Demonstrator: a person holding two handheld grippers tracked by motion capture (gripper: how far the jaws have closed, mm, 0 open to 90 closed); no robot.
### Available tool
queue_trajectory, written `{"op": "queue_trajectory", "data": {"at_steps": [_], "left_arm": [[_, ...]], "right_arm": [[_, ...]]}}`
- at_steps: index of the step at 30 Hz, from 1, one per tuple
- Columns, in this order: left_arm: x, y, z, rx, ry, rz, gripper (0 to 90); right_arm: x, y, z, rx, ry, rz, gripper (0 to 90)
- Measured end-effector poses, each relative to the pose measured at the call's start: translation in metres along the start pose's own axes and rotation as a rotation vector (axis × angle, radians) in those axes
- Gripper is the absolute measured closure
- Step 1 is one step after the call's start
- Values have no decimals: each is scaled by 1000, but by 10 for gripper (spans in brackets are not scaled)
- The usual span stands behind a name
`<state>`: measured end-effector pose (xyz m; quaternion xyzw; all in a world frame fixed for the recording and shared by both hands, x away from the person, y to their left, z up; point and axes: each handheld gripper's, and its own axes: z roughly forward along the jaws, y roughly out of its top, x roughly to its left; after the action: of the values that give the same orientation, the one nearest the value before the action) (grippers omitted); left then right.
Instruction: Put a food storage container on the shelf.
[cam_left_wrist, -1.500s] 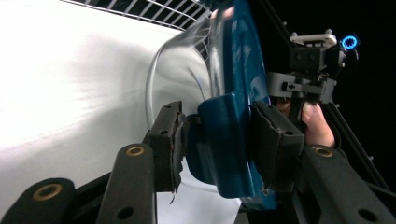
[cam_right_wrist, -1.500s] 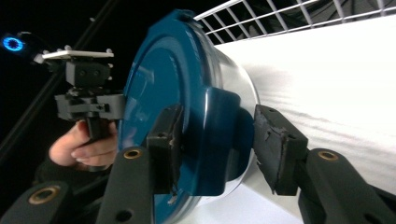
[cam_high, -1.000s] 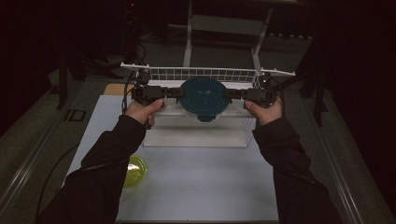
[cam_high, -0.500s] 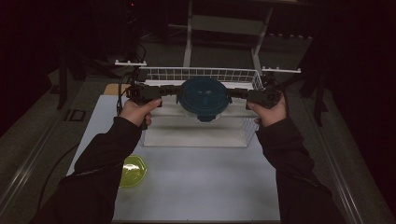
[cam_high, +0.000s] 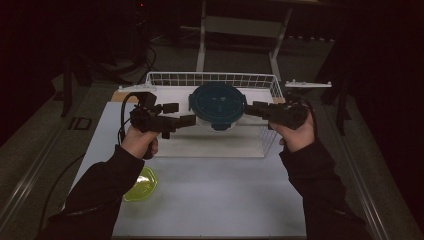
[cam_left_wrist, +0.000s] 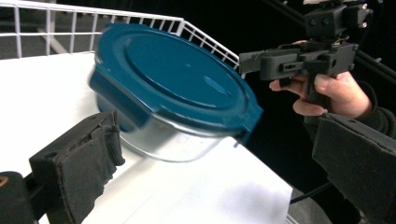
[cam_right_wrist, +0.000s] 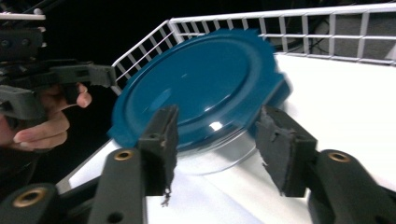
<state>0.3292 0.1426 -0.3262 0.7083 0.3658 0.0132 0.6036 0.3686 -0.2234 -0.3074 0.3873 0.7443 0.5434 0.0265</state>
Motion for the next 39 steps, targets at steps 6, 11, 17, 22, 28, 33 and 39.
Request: {"op": "queue_trajectory", "data": {"at_steps": [6,11,17,22,28,33,39], "left_arm": [[-10,-17,-3,12,9,38,9],[-19,-36,1,24,15,77,9],[-27,-52,5,43,-7,92,9],[-34,-65,8,44,-20,104,9],[-39,-86,14,69,-18,125,9],[-39,-101,19,84,-13,122,9],[-36,-121,24,82,0,112,9]], "right_arm": [[14,-11,-2,14,31,-29,568],[33,-26,1,53,63,-69,730],[44,-35,7,97,76,-93,880],[49,-40,15,109,91,-87,899],[49,-46,25,108,110,-64,899],[50,-46,30,104,104,-61,899],[45,-43,40,102,82,-47,900]]}}
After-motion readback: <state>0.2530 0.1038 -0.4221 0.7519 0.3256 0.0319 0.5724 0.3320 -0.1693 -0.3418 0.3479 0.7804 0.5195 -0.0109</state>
